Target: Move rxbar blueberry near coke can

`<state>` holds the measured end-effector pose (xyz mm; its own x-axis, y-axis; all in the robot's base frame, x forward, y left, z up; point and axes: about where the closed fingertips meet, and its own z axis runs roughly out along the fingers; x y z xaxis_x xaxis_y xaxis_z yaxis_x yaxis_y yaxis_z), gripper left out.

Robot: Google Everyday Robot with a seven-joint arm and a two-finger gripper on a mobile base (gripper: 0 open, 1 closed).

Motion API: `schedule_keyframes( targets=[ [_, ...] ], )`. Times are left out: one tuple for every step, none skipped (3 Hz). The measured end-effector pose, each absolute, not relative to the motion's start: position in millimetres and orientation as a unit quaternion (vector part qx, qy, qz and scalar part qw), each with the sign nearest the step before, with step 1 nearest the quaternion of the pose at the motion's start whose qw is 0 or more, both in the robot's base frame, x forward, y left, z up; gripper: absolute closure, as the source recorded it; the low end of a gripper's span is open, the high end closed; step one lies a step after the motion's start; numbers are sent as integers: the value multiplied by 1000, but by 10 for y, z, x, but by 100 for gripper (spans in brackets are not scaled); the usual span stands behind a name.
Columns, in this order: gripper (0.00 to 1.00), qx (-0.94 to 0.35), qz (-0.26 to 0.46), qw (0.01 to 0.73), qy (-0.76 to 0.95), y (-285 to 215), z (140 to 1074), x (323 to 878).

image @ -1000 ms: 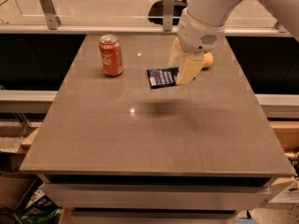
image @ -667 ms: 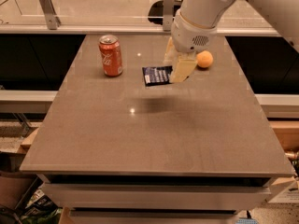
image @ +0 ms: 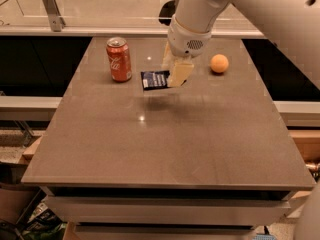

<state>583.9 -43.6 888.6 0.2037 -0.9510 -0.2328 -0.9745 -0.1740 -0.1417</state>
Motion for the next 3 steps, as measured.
schedule_keyframes(
  targets=[
    [100,-763,44,124,633,-299,8695,6022],
    [100,-756,30,131,640,-235,8540,6148],
    [100,-751,10,144,645,-118,8338,6292]
  ],
)
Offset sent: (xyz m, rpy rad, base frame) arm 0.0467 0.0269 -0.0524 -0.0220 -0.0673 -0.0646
